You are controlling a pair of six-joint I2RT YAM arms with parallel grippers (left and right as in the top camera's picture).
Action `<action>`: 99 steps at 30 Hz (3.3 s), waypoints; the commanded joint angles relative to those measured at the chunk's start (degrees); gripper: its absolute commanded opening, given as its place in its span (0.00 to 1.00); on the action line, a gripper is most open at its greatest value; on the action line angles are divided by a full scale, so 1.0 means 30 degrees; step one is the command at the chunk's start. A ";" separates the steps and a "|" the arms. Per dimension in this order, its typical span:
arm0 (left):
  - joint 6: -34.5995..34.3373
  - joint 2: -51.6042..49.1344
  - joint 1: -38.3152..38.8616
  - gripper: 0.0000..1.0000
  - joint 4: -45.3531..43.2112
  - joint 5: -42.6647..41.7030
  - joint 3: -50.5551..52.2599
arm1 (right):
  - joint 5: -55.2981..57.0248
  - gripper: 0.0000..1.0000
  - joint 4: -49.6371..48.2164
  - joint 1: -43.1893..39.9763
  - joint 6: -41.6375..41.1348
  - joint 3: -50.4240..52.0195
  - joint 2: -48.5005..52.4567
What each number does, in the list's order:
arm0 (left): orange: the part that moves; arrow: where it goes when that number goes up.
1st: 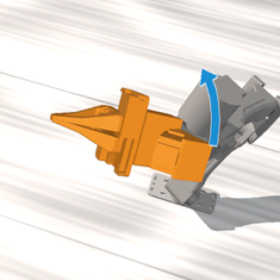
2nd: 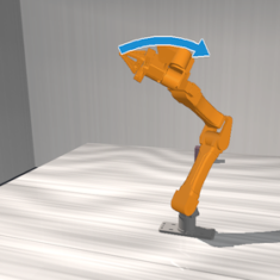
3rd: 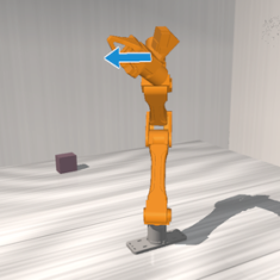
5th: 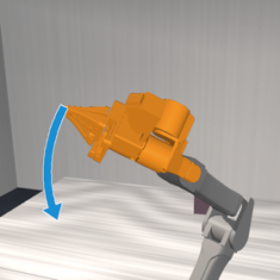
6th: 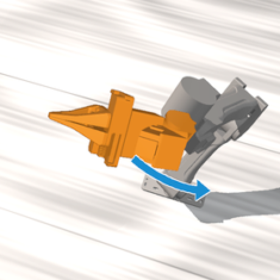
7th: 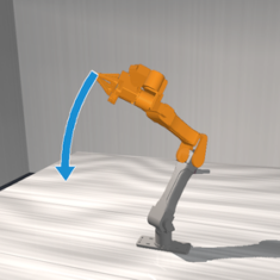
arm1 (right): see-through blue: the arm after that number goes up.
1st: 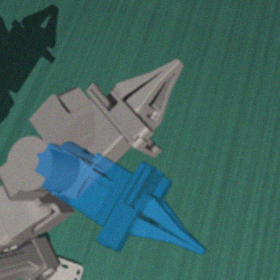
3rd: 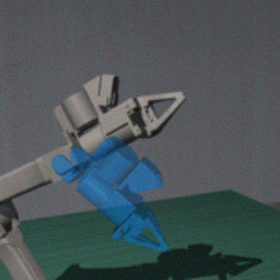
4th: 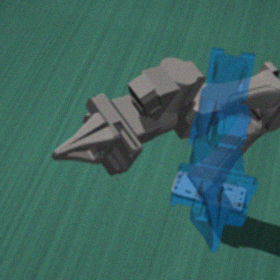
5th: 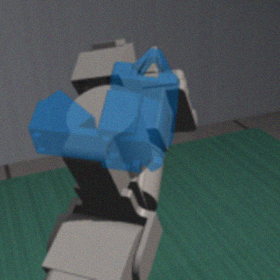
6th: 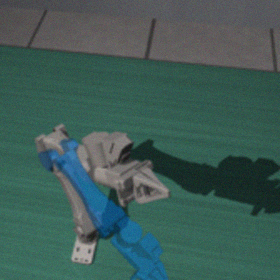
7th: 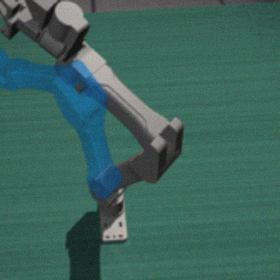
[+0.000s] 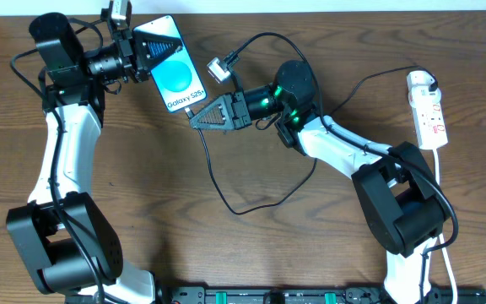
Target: Plug charger to phone and switch on socket
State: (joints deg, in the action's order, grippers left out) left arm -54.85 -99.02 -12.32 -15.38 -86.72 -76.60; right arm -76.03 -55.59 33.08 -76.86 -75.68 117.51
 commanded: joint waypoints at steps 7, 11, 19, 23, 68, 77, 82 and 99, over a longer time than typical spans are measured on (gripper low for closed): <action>-0.0036 0.0051 -0.0080 0.07 -0.2543 -0.0226 -0.0160 | 0.0211 0.01 -0.0117 -0.0044 0.0510 -0.0080 -0.0087; -0.0022 0.0051 -0.0080 0.07 -0.2565 -0.0233 -0.0160 | 0.0219 0.01 -0.0131 -0.0051 0.0503 -0.0080 -0.0087; -0.0029 0.0051 -0.0080 0.07 -0.2557 -0.0233 -0.0160 | 0.0219 0.01 -0.1348 -0.0073 0.0503 -0.0080 -0.0087; -0.0036 0.0051 -0.0080 0.07 -0.2557 -0.0226 -0.0160 | 0.0211 0.01 -0.1341 -0.0321 0.0517 -0.0080 -0.0087; -0.0525 0.0051 -0.0036 0.07 -0.2412 0.0984 -0.0160 | 0.0299 0.01 -0.1341 -0.0495 0.0576 -0.0080 -0.0087; -0.0525 0.0051 0.0270 0.07 -0.2412 0.0984 -0.0160 | 0.0379 0.01 -0.1333 -0.0495 0.0590 -0.0080 -0.0087; -0.0386 0.0051 0.0386 0.07 -0.2412 0.0991 -0.0160 | 0.0372 0.01 -0.1333 -0.0495 0.0583 -0.0080 -0.0087; -0.0393 0.0051 0.0386 0.07 -0.2412 0.0692 -0.0160 | 0.0663 0.01 -0.1333 -0.0495 0.0597 -0.0080 -0.0087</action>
State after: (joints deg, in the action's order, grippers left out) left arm -55.70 -99.02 -11.16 -22.31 -83.66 -76.53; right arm -75.61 -59.42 31.24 -76.07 -75.68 117.51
